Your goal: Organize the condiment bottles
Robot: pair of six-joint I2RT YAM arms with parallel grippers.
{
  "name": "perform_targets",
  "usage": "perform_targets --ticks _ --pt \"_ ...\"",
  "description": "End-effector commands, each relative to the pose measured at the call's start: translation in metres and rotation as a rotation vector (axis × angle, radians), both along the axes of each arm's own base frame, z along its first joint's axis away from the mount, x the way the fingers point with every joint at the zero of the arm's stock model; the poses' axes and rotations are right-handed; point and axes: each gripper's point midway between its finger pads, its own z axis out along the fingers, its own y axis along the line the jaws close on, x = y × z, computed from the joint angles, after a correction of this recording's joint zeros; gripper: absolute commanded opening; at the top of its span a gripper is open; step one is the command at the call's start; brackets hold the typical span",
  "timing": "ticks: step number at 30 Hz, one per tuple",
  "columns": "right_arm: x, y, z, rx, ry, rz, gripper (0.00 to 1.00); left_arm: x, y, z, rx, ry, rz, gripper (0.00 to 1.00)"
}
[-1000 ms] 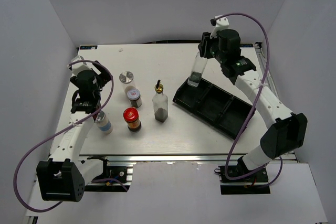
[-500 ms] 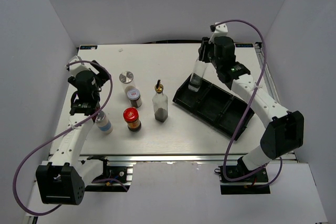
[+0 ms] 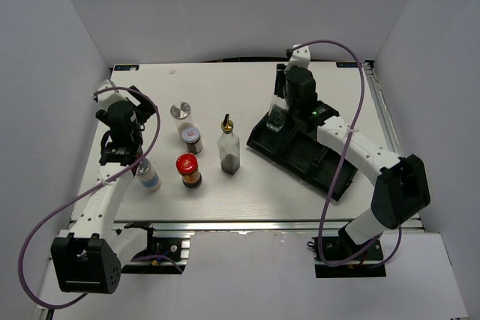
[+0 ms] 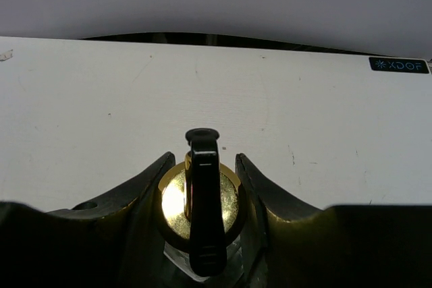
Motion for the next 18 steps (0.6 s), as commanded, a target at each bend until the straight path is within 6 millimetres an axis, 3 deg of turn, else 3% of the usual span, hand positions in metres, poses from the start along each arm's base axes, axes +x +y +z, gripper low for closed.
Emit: perform_targets --ticks 1,5,18 --pt "0.005 -0.006 0.054 0.090 -0.190 -0.097 0.00 -0.007 0.005 0.013 -0.002 -0.040 0.025 0.98" --pt "0.004 -0.004 0.042 0.066 -0.187 -0.119 0.00 -0.010 0.005 0.014 -0.001 -0.047 0.025 0.98" --pt "0.011 -0.008 0.041 -0.011 -0.222 -0.196 0.00 -0.016 0.008 0.022 0.007 -0.065 0.037 0.98"
